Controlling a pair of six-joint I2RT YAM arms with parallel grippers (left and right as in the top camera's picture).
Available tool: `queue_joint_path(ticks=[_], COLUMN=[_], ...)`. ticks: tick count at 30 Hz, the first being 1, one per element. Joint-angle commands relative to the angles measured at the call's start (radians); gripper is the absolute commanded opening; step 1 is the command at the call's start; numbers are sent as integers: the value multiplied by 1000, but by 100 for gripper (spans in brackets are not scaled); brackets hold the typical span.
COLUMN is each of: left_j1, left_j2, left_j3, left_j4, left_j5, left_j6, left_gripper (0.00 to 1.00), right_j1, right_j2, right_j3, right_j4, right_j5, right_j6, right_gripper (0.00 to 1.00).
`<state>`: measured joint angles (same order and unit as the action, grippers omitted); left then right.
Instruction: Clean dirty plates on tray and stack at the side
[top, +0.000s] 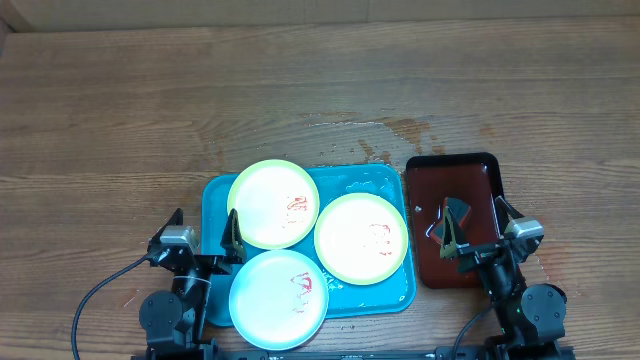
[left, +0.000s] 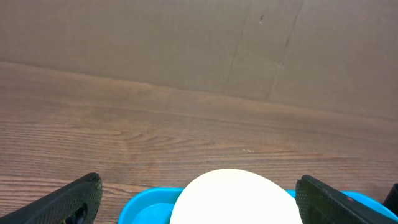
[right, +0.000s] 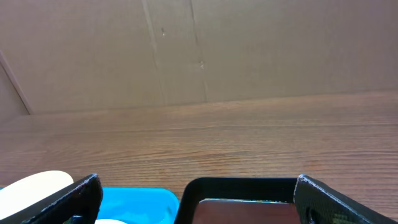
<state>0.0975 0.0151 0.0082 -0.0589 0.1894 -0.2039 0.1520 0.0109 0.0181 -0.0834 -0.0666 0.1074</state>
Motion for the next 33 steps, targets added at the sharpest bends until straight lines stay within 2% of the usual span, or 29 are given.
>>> queue_joint_path(ticks=[1,7,14,19,27,33], left_j1=[-6,-6,-6,-6,-6,-6], left_j2=[-10,-10,-10,-10,-10,-10], left_j3=[-3,-3,-3,-3,-3,-3], left_j4=[-1,-1,-1,-1,-1,-1], left_j5=[-6,-6,-6,-6,-6,-6], left_j6=[-6,-6,-6,-6,-6,-6], left_gripper=[100,99,99,100,99,100], right_j1=[5,5,5,5,5,5], right_j2=[-8,-8,18,90,356,673], right_j3=[-10,6,99,210,544,905], right_j4=[3,-18,-220,-288,-456,-731], right_j5=[8,-79,-84,-85,-107,-212], right_j6=[-3,-6,-61,-64,-63,-63], right_gripper=[100,100,100,100,100,100])
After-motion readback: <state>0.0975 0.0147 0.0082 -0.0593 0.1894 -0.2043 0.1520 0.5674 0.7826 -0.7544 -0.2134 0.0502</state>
